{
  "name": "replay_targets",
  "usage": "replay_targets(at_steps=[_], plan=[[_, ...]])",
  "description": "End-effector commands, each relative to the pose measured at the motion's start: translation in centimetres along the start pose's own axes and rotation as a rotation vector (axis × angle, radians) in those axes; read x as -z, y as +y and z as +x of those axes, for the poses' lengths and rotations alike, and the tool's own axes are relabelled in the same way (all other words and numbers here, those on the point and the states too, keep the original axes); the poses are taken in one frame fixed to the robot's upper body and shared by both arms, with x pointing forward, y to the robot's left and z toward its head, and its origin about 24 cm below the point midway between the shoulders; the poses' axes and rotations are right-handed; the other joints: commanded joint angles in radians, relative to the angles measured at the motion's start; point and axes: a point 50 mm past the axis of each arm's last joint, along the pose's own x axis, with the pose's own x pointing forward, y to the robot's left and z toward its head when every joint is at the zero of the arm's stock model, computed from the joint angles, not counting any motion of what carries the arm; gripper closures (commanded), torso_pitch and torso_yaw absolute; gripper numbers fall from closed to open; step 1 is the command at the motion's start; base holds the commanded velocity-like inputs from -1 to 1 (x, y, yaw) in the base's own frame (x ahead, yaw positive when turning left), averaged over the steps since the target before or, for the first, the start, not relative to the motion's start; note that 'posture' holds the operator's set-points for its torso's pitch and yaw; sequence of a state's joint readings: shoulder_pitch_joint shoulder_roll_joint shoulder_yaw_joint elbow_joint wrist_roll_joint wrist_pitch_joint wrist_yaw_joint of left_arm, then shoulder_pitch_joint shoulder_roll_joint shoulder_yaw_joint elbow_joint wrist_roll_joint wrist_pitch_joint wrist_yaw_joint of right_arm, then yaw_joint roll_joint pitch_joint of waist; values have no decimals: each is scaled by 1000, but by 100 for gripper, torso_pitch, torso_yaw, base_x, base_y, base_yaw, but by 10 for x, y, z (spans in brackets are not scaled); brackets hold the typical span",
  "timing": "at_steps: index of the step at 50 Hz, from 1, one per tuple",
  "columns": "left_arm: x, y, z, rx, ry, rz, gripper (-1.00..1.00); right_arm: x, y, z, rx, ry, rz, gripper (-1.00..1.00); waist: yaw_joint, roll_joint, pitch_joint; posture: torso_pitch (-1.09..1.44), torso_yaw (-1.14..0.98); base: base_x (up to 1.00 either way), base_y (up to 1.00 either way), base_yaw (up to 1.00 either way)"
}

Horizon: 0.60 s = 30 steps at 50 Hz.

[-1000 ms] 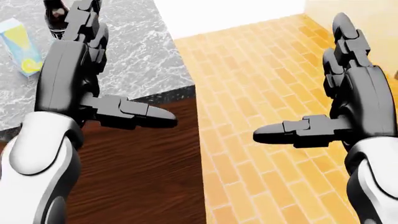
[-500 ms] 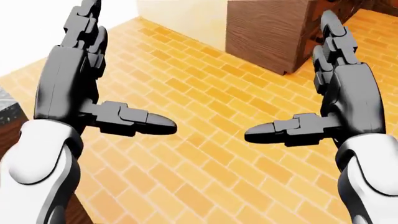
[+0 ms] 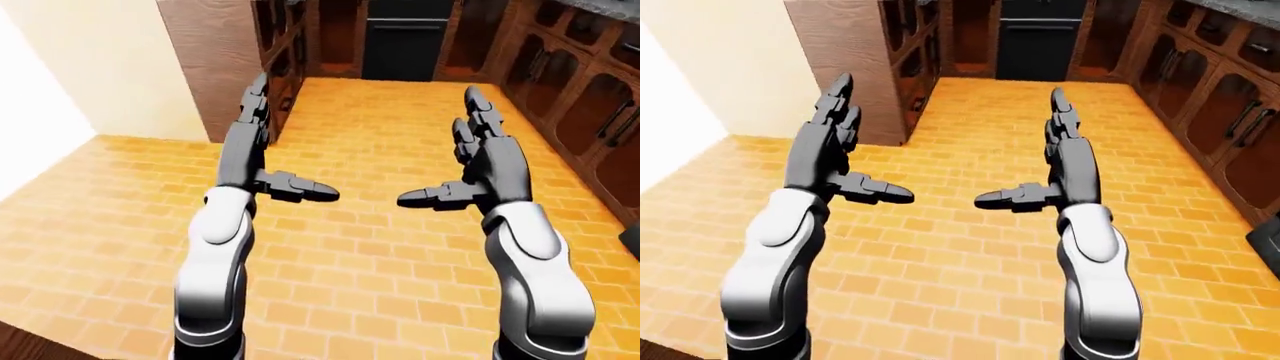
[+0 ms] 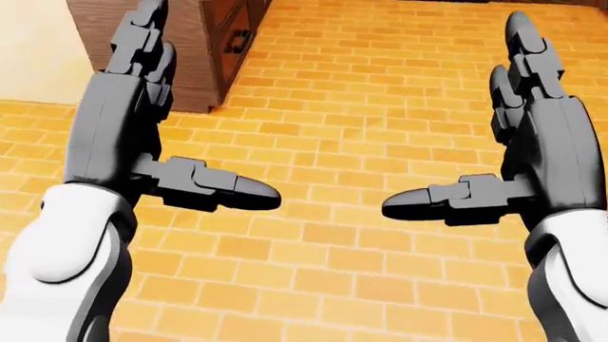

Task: Move the drinks to the dining counter.

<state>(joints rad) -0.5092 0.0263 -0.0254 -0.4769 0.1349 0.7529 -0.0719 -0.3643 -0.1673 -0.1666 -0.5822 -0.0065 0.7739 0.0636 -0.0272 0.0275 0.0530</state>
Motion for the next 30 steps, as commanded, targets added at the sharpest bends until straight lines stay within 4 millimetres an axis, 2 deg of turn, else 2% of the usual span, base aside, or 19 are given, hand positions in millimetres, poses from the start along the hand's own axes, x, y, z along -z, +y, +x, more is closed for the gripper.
replay_targets(at_steps=[1,3,4,5,6,10,13,14,15,16,17,19,22,24,25,26,27,28,30], plan=[[-14,5,-2,-26,-80,12,-100,-14,3,0,-16,-84,0,-100,8,-6,-13,0,0,0,0,-100],[-14,6,-2,-29,-80,10,-100,-14,4,0,-19,-84,0,-100,11,26,-13,0,0,0,0,-100],[-13,6,-2,-31,-79,9,-100,-13,4,0,-20,-83,-3,-100,12,53,-22,0,0,0,0,-100],[-13,6,-3,-31,-79,9,-100,-14,4,0,-13,-85,-5,-100,38,93,-39,0,0,0,0,-49],[-13,6,-3,-31,-79,11,-100,-13,4,0,-12,-85,-11,-100,57,42,-8,0,0,0,0,0],[-13,7,-2,-36,-79,12,-100,-13,3,0,0,-84,-14,-100,32,8,-38,0,0,0,0,0],[-13,7,-3,-38,-79,13,-100,-13,4,0,-8,-78,-28,-100,39,-51,-37,0,0,0,0,0],[-13,7,-3,-38,-80,15,-100,-13,4,0,-10,-80,-26,-100,43,-52,-34,0,0,0,0,0],[-14,8,-3,-39,-81,13,-100,-13,5,0,-14,-79,-29,-100,37,-46,-53,0,0,22,0,0],[-14,8,-3,-39,-83,13,-100,-13,6,0,-18,-80,-33,-100,38,-47,-24,0,0,56,0,0],[-14,8,-3,-39,-83,14,-100,-14,6,0,-20,-80,-33,-100,34,-36,15,0,0,66,0,0],[-13,8,-3,-39,-83,14,-100,-13,7,0,-24,-80,-32,-100,33,-22,31,0,0,80,0,0],[-13,9,-3,-39,-83,15,-100,-14,7,0,-23,-83,-35,-100,19,-7,14,0,0,83,0,0],[-13,9,-3,-39,-83,14,-100,-15,7,-1,-22,-85,-35,-100,10,14,8,0,0,83,0,0],[-13,8,-3,-38,-83,14,-100,-15,7,-1,-21,-85,-36,-100,7,33,3,0,0,84,0,0],[-13,8,-4,-37,-82,15,-100,-15,6,-1,-20,-85,-36,-100,10,69,-10,0,0,83,0,0],[-13,8,-4,-36,-82,15,-100,-16,6,-1,-20,-85,-36,-100,14,65,13,0,0,83,0,0],[-14,7,-4,-35,-83,15,-100,-16,6,-1,-20,-85,-36,-100,20,33,16,0,0,84,0,0],[-14,7,-4,-33,-83,17,-100,-16,5,-1,-19,-85,-34,-100,33,23,-24,0,0,83,0,0]])
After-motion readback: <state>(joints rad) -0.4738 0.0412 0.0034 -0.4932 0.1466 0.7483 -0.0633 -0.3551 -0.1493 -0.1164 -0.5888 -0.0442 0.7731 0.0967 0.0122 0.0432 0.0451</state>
